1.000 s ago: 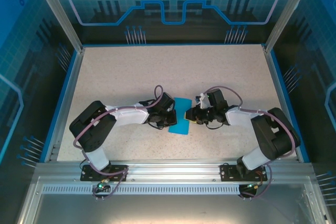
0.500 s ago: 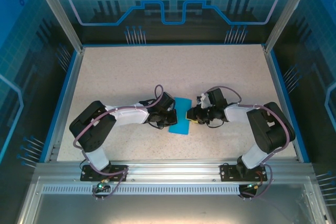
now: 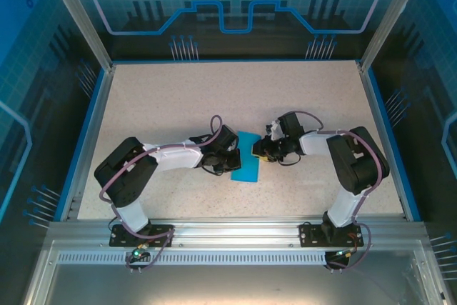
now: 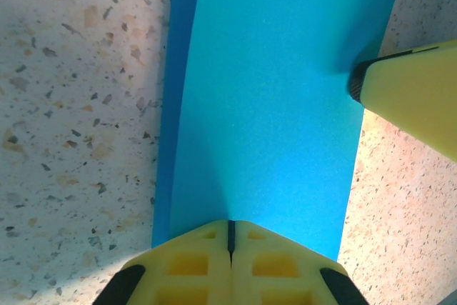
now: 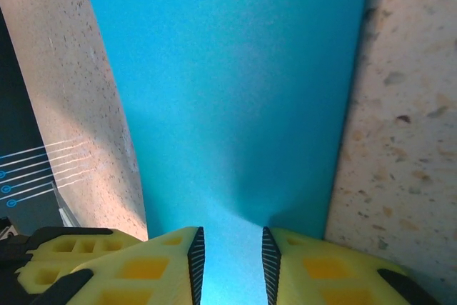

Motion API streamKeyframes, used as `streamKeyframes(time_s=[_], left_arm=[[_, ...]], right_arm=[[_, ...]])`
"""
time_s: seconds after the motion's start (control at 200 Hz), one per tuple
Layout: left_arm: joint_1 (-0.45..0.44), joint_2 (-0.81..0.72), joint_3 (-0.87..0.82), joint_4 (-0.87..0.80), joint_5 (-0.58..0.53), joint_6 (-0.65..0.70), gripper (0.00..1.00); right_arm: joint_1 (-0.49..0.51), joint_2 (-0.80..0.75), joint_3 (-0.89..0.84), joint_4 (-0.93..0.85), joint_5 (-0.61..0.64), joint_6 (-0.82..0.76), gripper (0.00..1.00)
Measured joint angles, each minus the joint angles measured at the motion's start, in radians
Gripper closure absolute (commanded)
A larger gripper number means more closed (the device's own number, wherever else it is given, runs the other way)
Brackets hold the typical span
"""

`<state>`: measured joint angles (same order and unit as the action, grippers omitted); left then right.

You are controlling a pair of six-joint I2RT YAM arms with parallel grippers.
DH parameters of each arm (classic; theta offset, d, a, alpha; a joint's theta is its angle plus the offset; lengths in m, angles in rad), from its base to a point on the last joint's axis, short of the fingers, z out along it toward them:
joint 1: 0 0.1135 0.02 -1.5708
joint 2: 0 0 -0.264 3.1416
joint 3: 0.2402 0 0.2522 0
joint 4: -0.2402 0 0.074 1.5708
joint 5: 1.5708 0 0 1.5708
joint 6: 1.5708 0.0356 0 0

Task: Fold a paper plane with a square sheet of paper (pick it up from the middle)
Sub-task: First fold in half a square sheet of paper at the center of the table.

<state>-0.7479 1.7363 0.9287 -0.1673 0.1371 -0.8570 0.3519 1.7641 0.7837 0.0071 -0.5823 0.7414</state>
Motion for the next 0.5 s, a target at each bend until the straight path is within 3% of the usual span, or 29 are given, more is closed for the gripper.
streamKeyframes(time_s=[0.5], left_arm=[[0.0,-0.011,0.0,-0.011,0.0,0.002,0.95]], right_arm=[[-0.046,0.116,0.149,-0.037,0.0,-0.025,0.68]])
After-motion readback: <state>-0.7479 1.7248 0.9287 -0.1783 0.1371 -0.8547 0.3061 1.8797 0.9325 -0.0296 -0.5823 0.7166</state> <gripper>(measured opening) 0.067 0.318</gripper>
